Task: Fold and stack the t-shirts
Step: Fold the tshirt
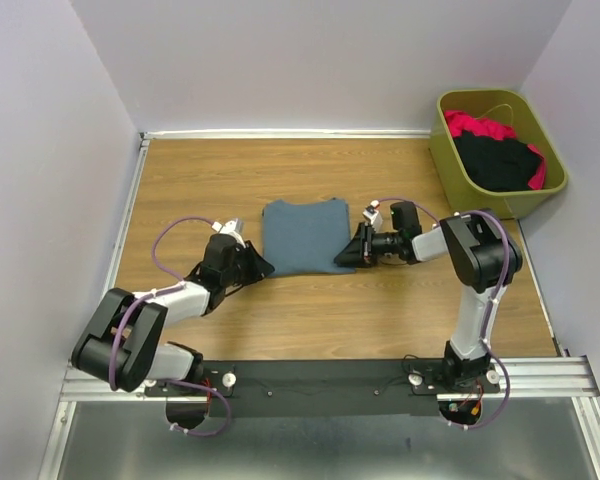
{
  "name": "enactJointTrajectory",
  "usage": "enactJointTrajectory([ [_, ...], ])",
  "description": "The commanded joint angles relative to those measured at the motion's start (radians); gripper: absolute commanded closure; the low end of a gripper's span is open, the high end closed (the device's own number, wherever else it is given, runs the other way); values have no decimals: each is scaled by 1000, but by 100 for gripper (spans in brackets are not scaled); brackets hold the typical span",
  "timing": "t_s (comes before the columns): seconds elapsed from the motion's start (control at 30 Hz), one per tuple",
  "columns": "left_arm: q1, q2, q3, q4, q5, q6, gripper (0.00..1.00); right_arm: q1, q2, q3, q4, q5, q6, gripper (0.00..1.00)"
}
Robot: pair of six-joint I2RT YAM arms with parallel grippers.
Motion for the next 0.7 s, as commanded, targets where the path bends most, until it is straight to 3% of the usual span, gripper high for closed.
enactJointTrajectory([
  [0.0,0,-55,-36,2,-61,-60,70,-36,-12,-35,-20,67,-86,60],
  [0.07,0,-143,-32,-90,-98,-60,70,-30,-77,-6,-105,78,-121,60],
  [0.13,2,-247,-10,-190,-147,-51,63,-15,-155,32,-162,78,-129,59],
  [0.27,2,-405,51,-338,-236,-10,53,50,-241,95,-145,67,-40,55],
  [0.33,2,-462,91,-405,-273,19,46,108,-249,121,-57,63,57,53],
  [0.4,2,-482,126,-438,-290,38,43,153,-226,140,16,69,155,52],
  [0.53,3,-514,166,-504,-314,82,38,283,-103,222,77,98,192,49],
  [0.67,3,-542,182,-533,-317,107,38,317,44,223,186,162,262,48],
])
